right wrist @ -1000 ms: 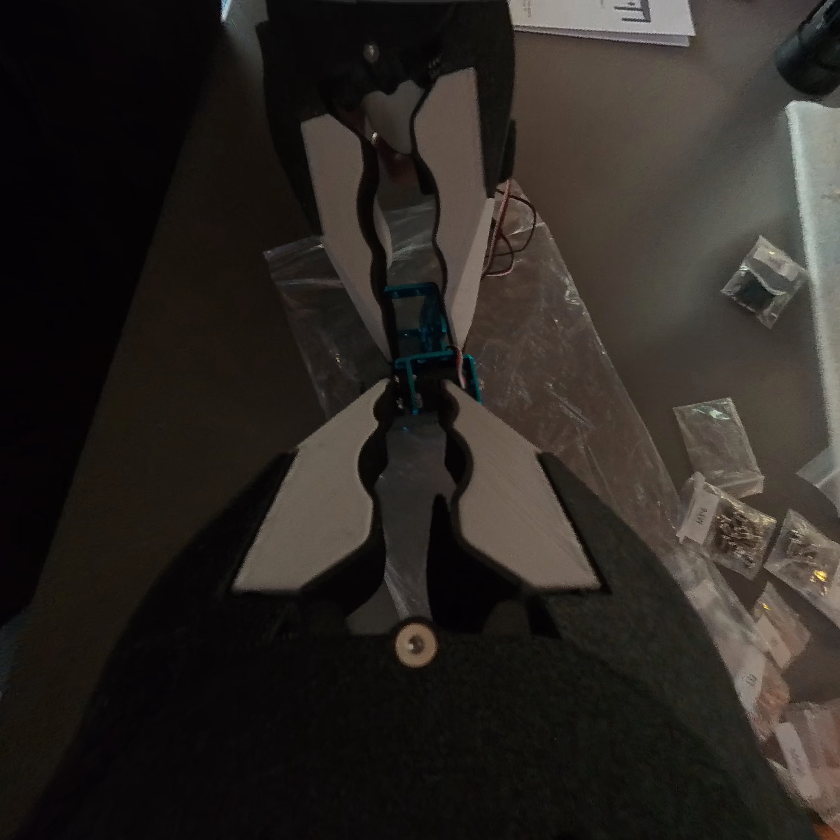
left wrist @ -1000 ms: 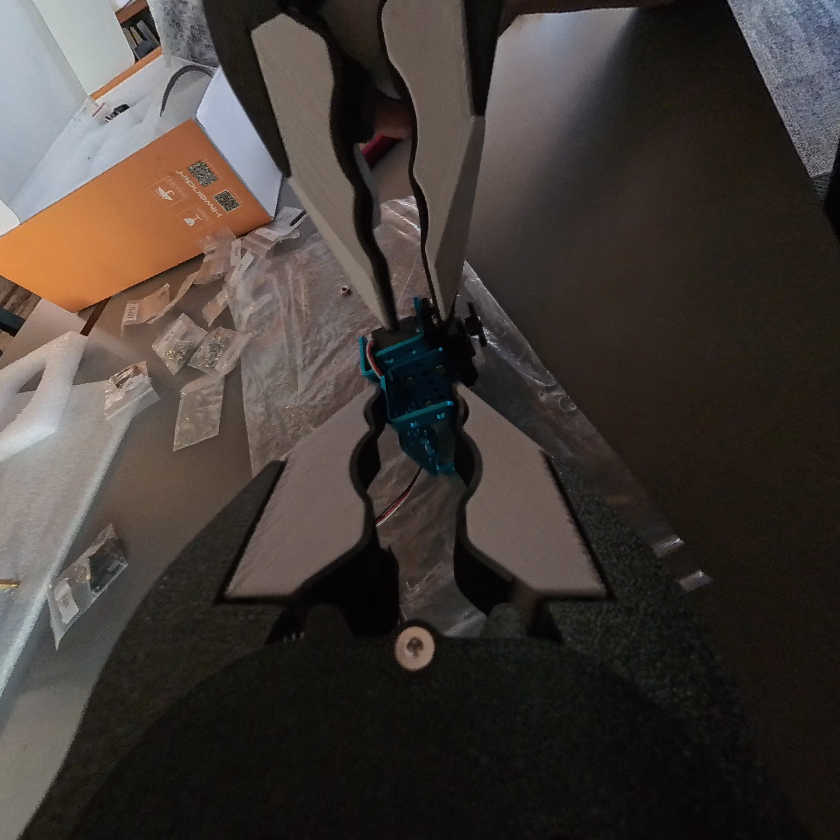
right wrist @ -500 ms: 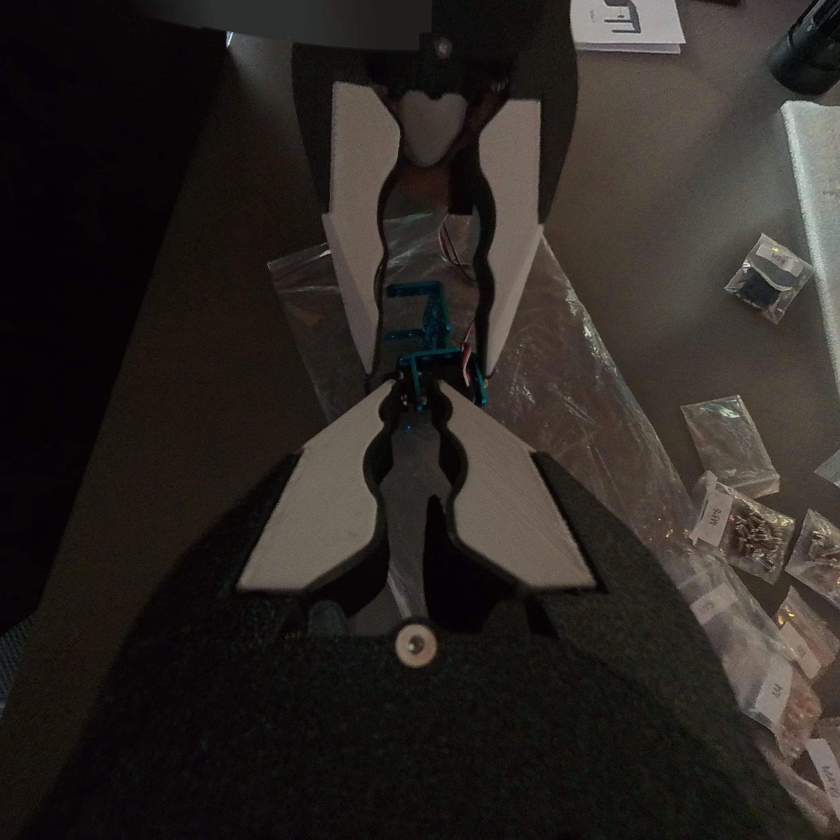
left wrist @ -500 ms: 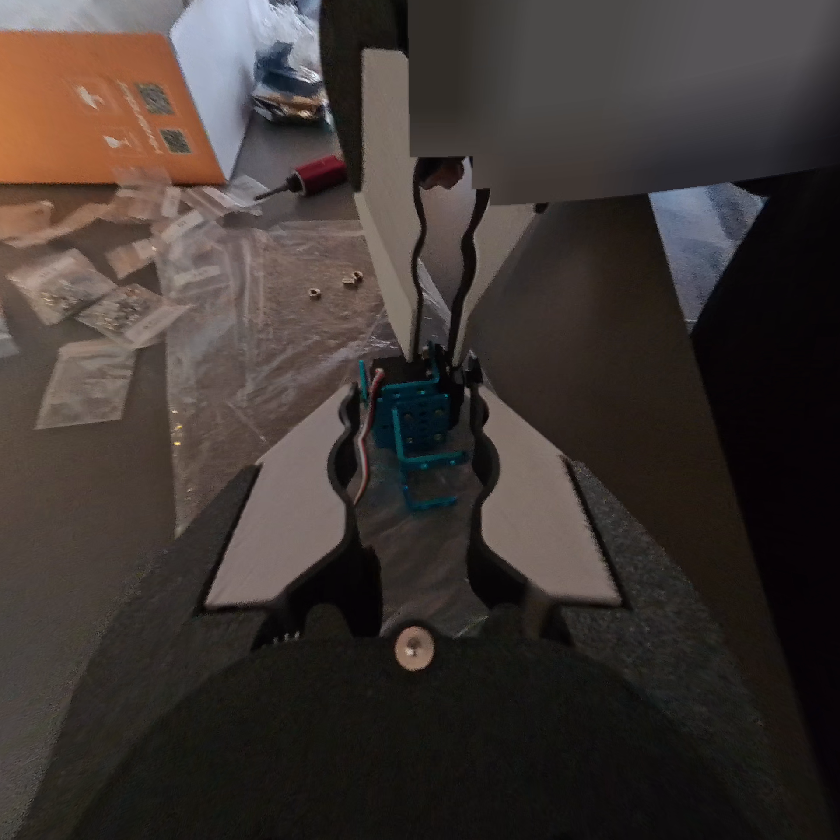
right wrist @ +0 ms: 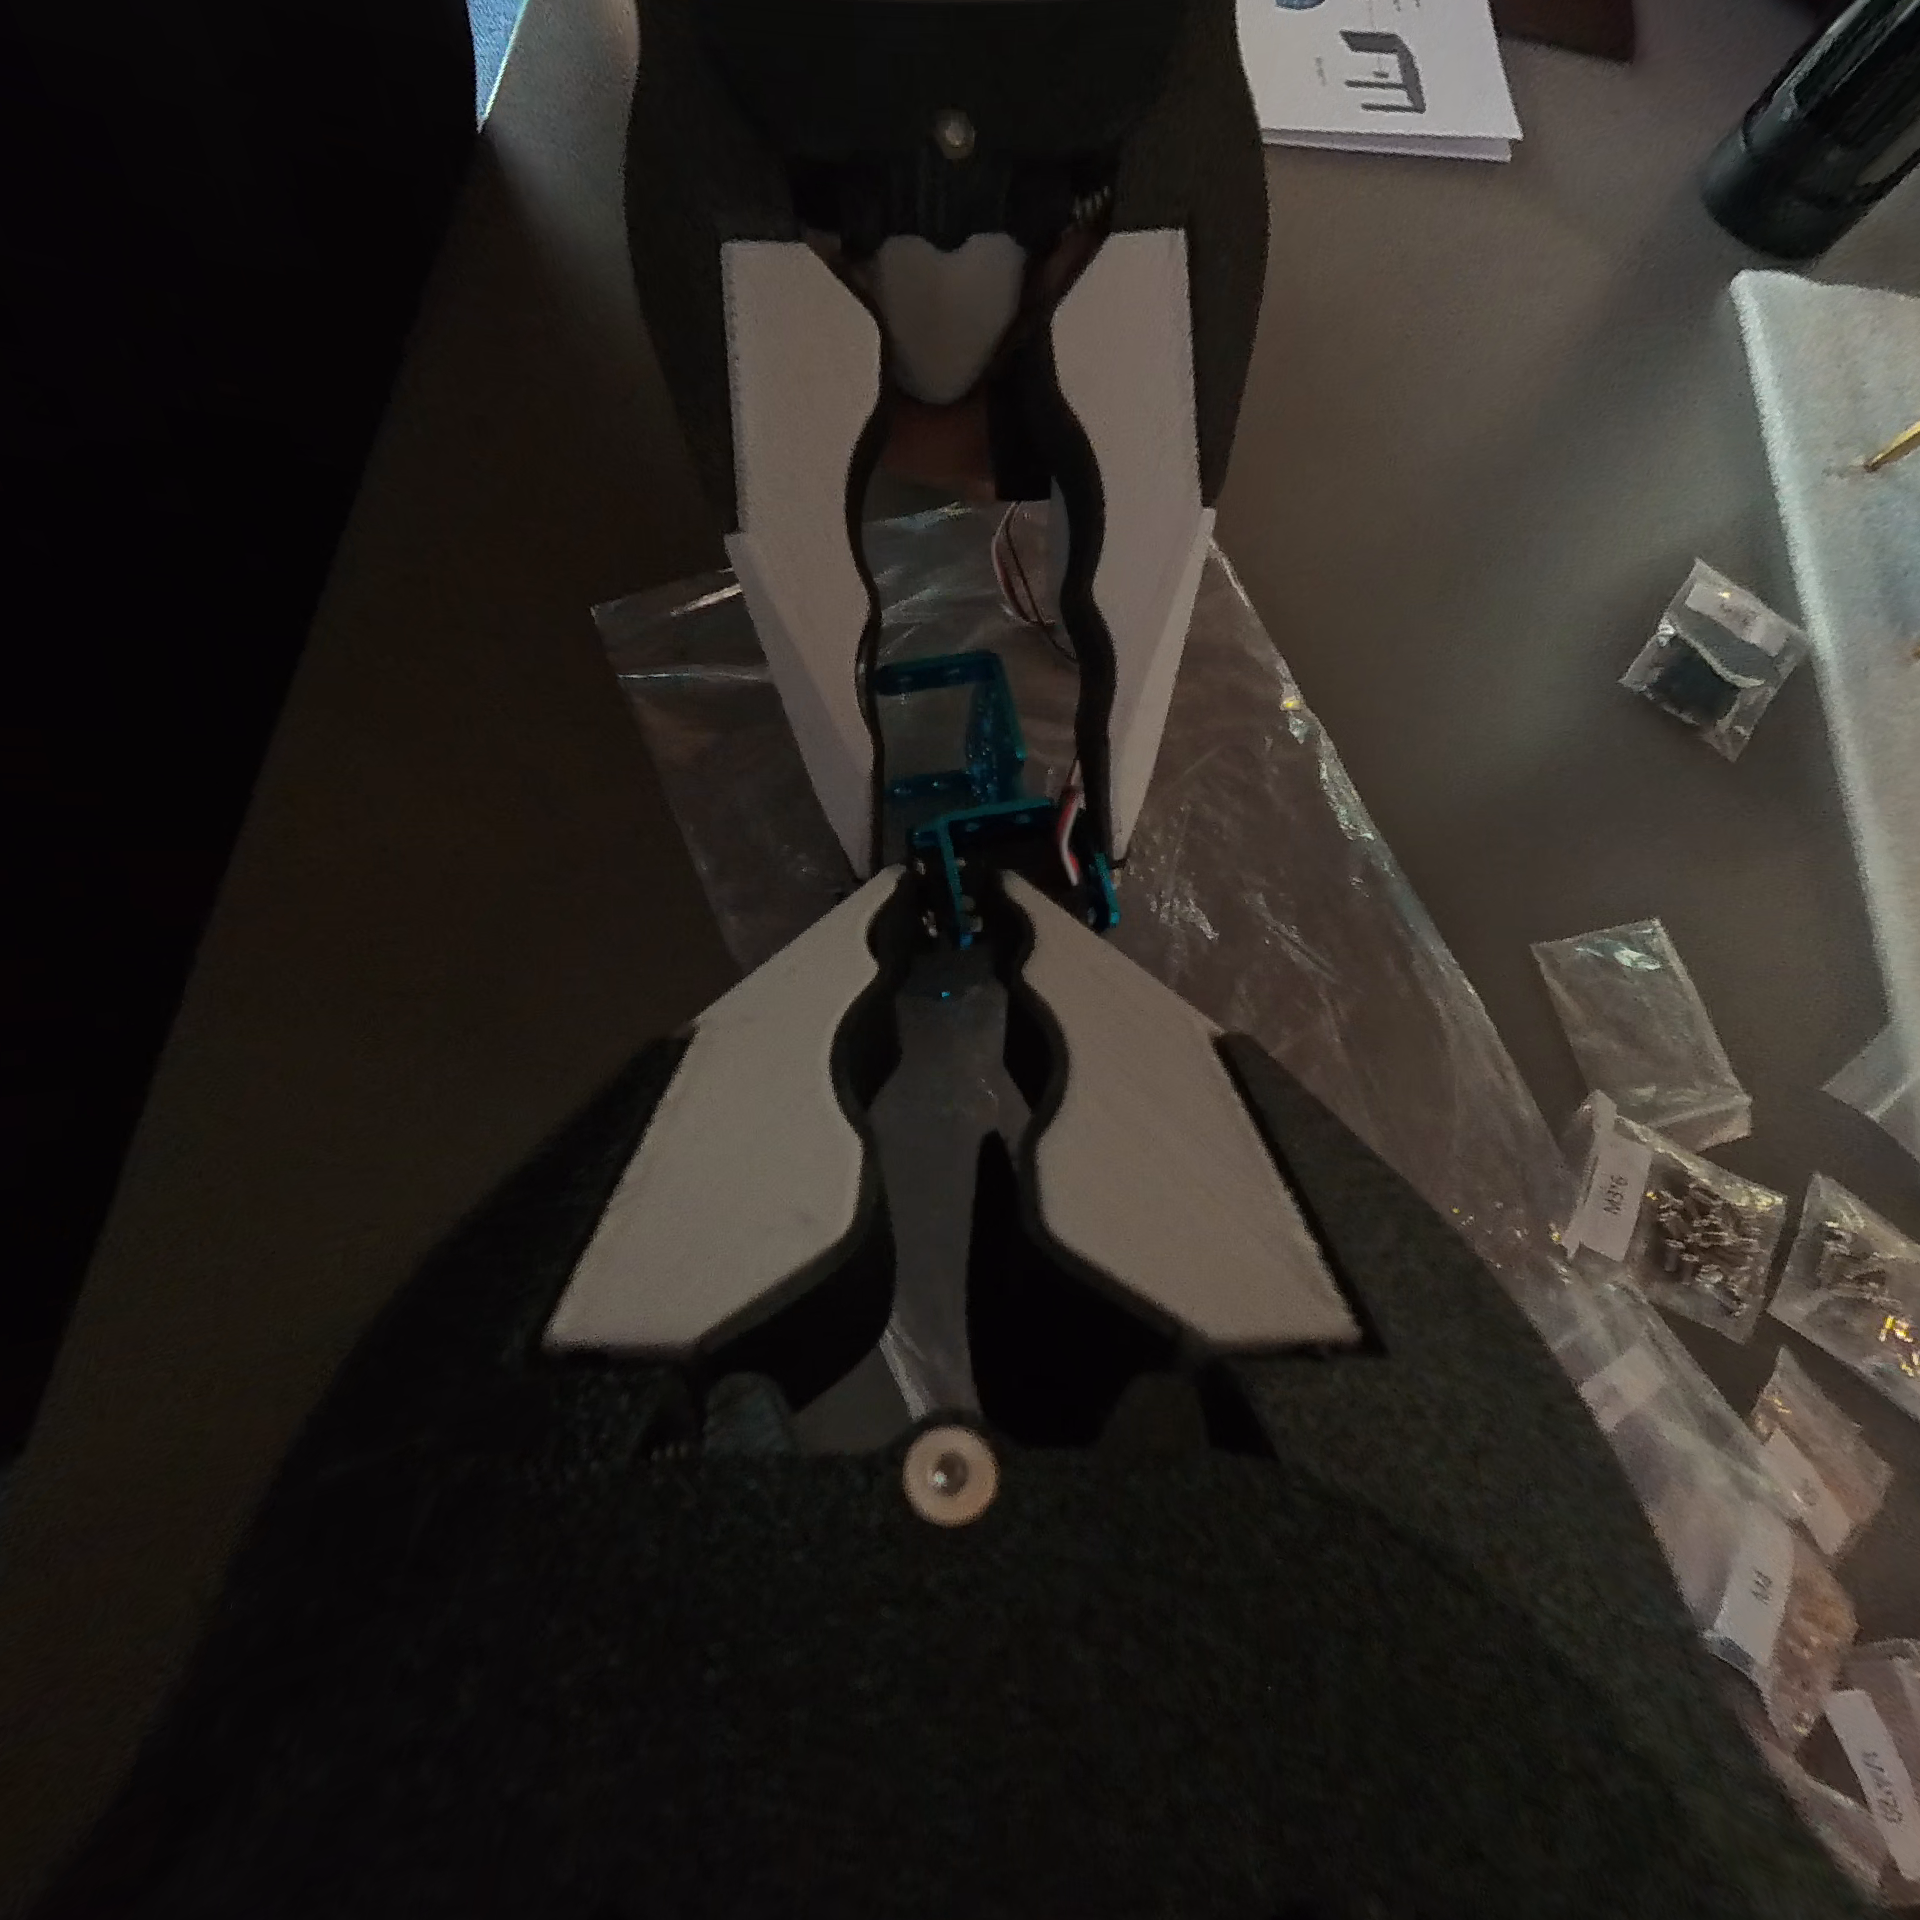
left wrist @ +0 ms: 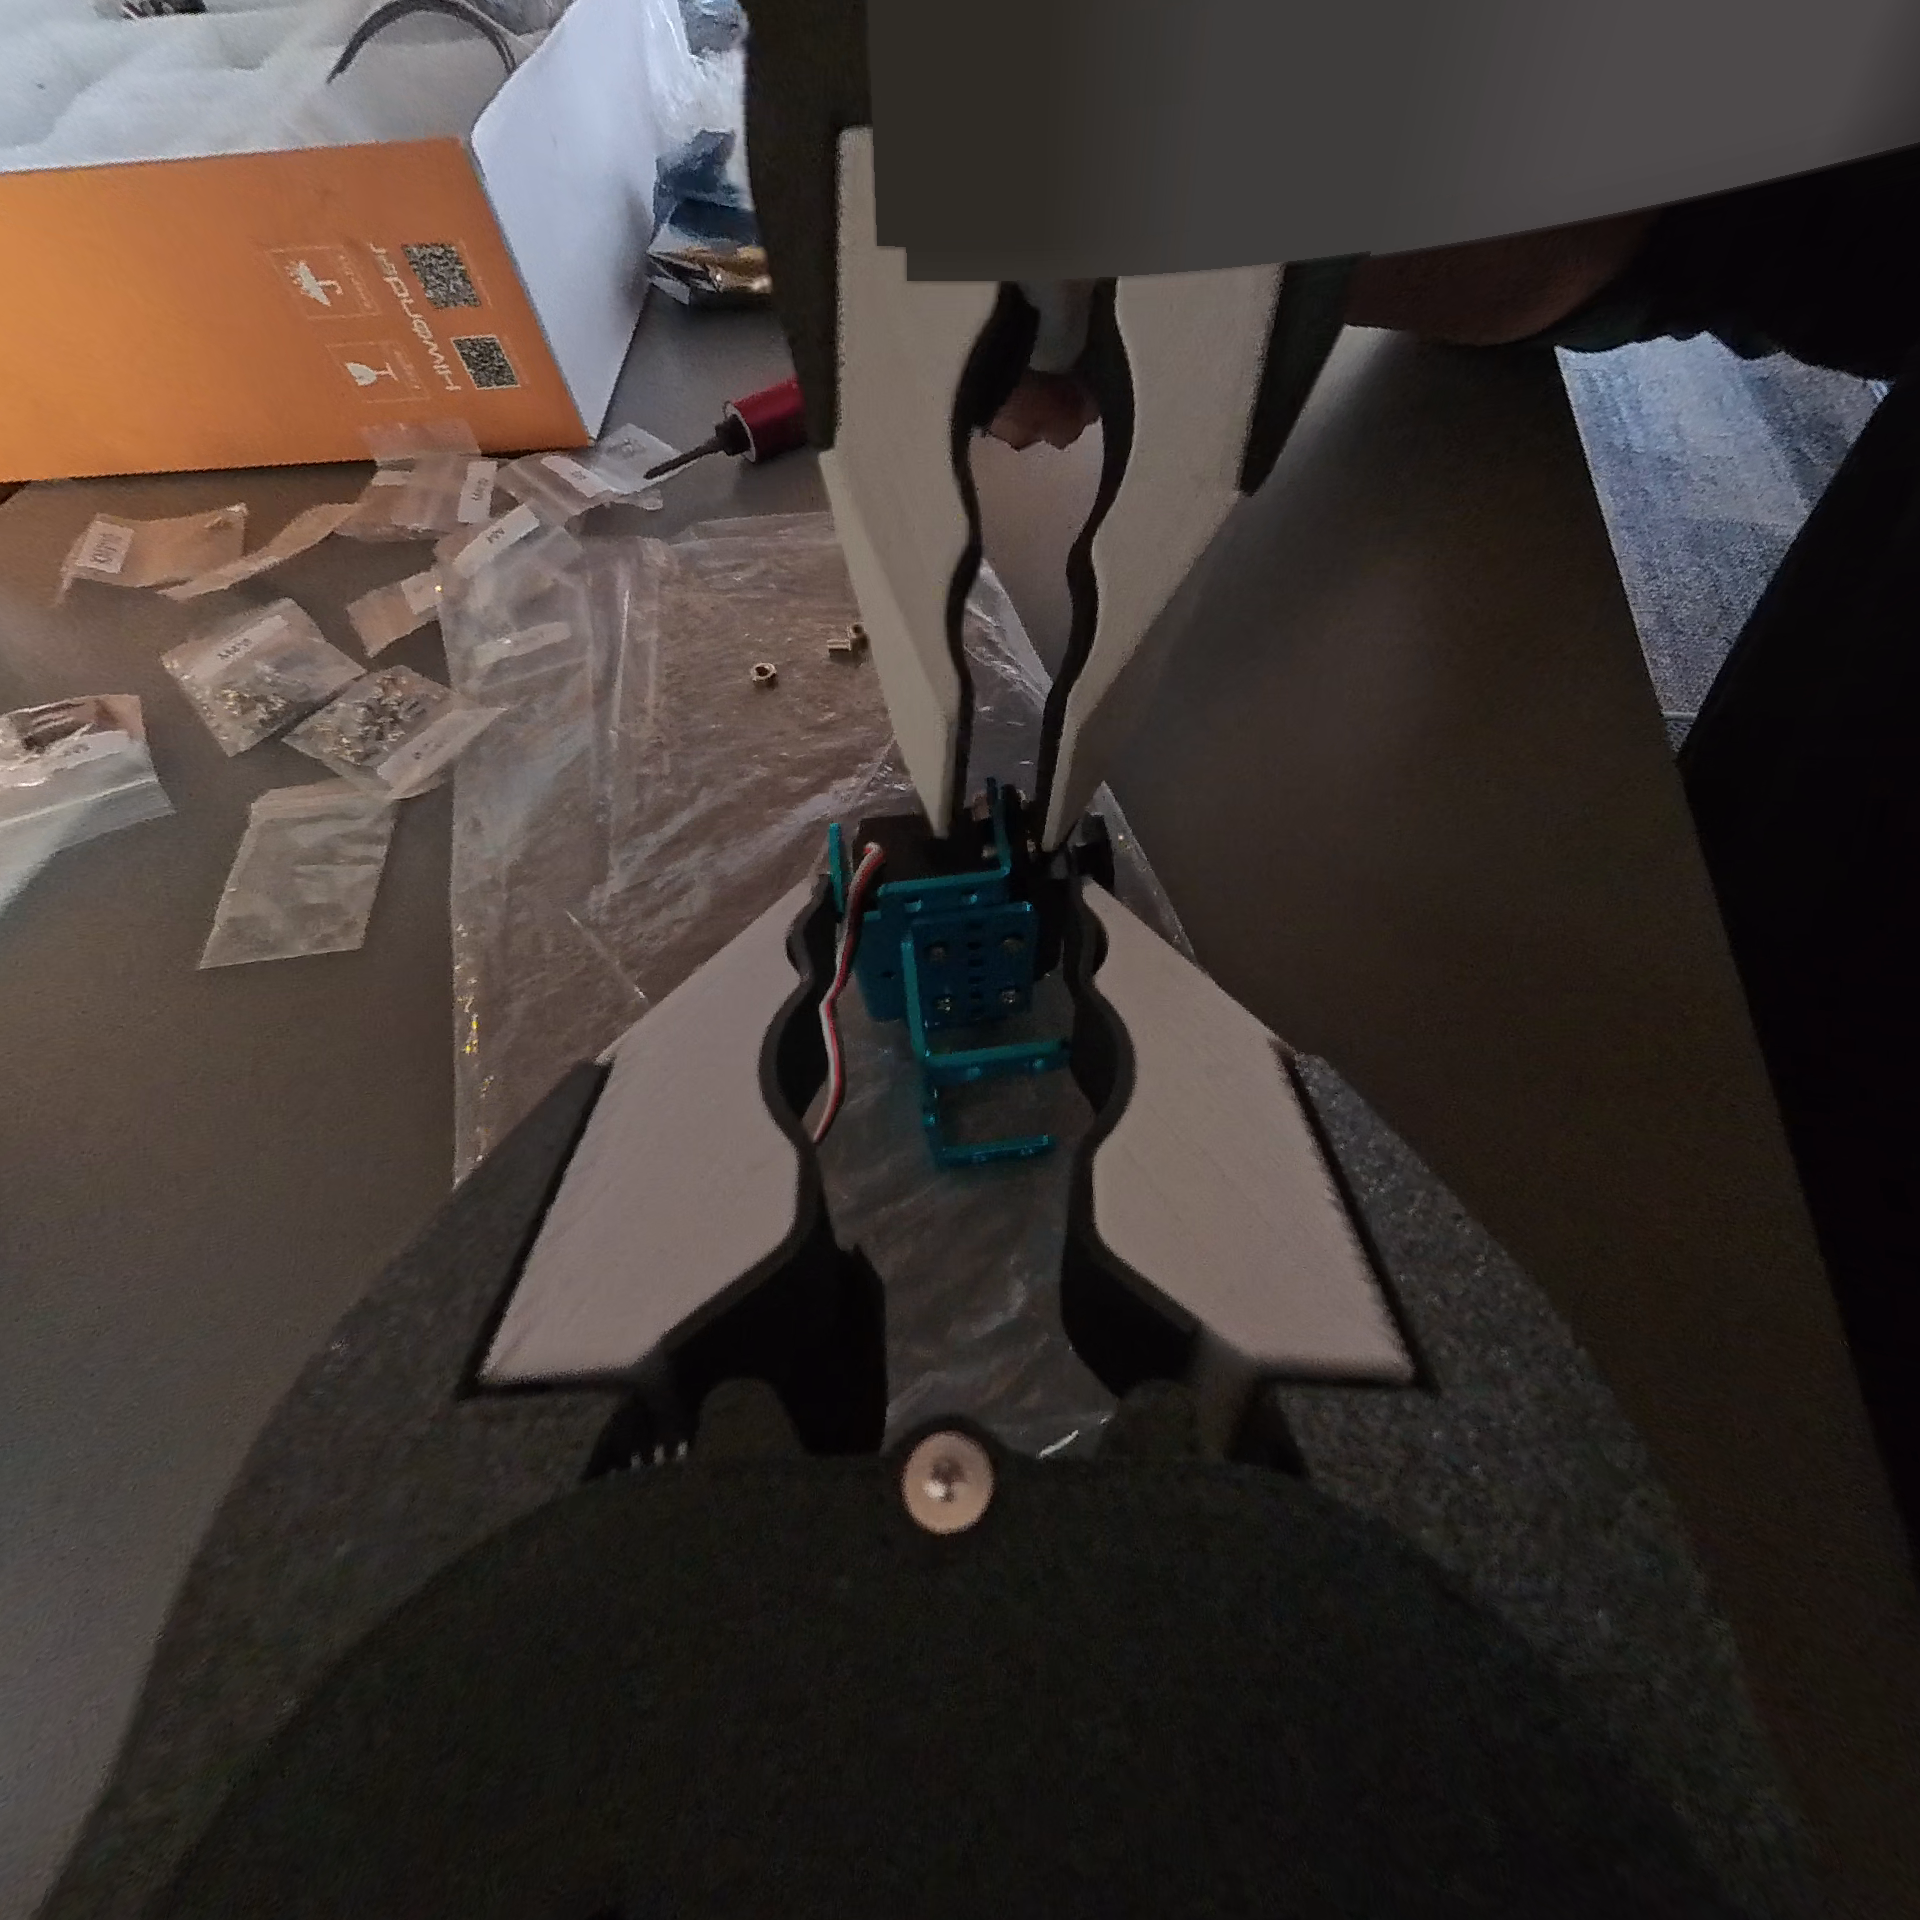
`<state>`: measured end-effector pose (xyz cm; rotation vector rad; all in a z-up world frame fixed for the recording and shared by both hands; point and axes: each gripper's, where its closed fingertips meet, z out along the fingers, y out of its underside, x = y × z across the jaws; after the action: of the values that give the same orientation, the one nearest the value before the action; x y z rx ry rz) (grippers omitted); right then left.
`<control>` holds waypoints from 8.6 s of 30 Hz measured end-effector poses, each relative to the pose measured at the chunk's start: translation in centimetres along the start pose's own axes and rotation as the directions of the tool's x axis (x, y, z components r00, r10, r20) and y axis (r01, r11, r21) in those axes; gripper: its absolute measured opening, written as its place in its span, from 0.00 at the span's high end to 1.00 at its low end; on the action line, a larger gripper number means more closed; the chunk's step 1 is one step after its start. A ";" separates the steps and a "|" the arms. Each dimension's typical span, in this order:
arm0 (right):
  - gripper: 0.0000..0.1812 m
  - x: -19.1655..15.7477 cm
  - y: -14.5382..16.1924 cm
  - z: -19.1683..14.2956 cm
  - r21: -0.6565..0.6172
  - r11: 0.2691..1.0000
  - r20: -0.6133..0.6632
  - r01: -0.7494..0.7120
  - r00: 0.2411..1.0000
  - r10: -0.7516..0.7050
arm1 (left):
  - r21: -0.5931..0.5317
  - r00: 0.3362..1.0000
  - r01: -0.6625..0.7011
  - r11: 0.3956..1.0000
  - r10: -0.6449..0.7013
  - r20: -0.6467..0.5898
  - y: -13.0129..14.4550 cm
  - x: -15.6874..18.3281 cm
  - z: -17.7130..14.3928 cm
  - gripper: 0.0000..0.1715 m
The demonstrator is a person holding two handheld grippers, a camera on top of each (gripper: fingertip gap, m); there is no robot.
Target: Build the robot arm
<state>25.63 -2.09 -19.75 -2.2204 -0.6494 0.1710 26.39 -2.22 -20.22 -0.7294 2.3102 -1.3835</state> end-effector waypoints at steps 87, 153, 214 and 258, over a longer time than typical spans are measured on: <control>0.90 6.5 10.3 -3.7 -0.369 0.894 -0.178 -0.256 0.963 0.203 | -0.084 0.994 -0.079 0.993 0.084 0.067 4.5 -0.3 -6.5 0.83; 0.99 0.4 -6.7 4.3 0.178 0.982 -0.101 0.072 0.993 -0.054 | 0.158 0.997 0.057 0.986 -0.047 -0.069 0.0 2.7 -8.0 0.74; 0.99 5.4 8.1 -0.5 -0.358 0.891 -0.158 -0.279 0.959 0.237 | 0.086 0.999 0.038 0.996 -0.038 -0.003 1.7 1.7 -7.9 0.74; 0.97 0.6 -6.4 4.9 0.015 1.000 0.122 0.016 0.992 -0.017 | 0.004 0.996 0.079 0.997 -0.078 -0.053 2.9 1.9 -8.3 0.77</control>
<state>22.03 4.97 -18.26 -2.2033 -0.7306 0.3045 19.67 3.68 -18.98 -0.7987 2.3393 -1.4605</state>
